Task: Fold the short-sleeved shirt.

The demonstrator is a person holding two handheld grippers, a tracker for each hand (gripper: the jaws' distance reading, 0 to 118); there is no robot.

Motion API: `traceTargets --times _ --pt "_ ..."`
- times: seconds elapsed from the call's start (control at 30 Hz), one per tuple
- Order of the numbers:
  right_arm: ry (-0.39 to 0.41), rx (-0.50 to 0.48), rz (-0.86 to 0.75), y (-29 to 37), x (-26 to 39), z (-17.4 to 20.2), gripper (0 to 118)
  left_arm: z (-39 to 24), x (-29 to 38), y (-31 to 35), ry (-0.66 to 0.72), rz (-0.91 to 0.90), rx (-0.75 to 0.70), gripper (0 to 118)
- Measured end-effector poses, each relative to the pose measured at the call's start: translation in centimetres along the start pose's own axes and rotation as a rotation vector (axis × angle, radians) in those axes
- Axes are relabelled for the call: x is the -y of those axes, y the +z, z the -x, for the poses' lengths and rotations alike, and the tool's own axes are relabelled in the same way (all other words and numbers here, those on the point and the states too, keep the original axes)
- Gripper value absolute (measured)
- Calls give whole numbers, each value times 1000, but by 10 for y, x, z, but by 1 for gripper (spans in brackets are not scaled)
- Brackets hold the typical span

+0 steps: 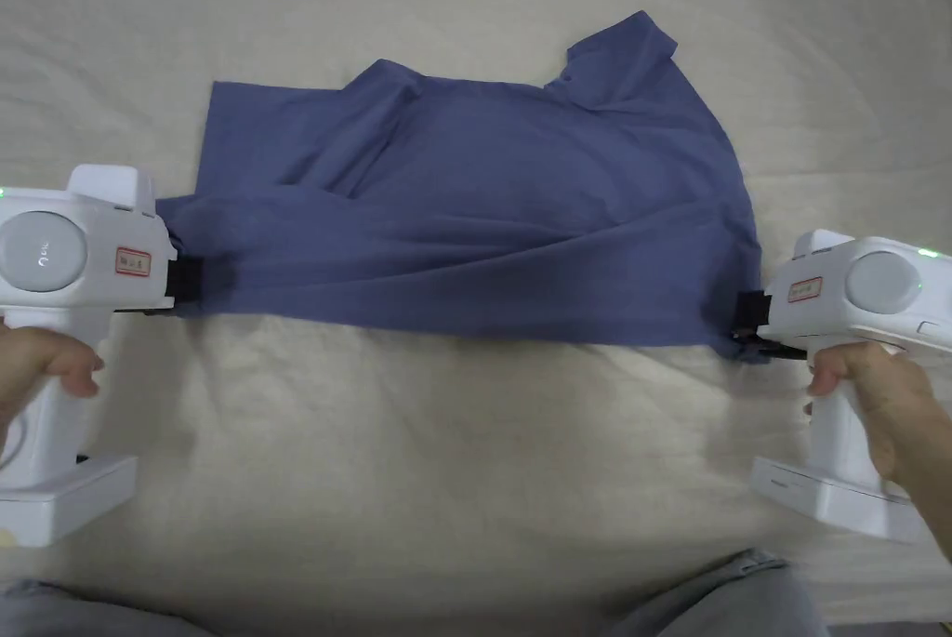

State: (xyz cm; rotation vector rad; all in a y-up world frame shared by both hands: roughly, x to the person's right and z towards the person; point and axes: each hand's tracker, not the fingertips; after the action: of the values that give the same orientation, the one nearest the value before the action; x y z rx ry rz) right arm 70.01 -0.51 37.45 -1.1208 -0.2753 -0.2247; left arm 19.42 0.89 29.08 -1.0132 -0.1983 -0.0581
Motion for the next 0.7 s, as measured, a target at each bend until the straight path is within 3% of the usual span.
traceTargets --times 0.17,0.33,0.6,0.63,0.7 --pt "42 -90 -77 59 -4 -13 7 3 -2 33 -83 -27 -75 6" --pt "104 -124 -142 111 29 -16 7 13 26 76 -55 -58 -67 6" --pt "99 -77 -14 87 119 -21 7 33 136 74 42 122 -16 6" --pt "85 -76 4 82 125 -22 7 37 144 69 50 136 -17 8" --pt "68 -69 -10 78 135 -20 8 36 155 64 54 156 -58 32"
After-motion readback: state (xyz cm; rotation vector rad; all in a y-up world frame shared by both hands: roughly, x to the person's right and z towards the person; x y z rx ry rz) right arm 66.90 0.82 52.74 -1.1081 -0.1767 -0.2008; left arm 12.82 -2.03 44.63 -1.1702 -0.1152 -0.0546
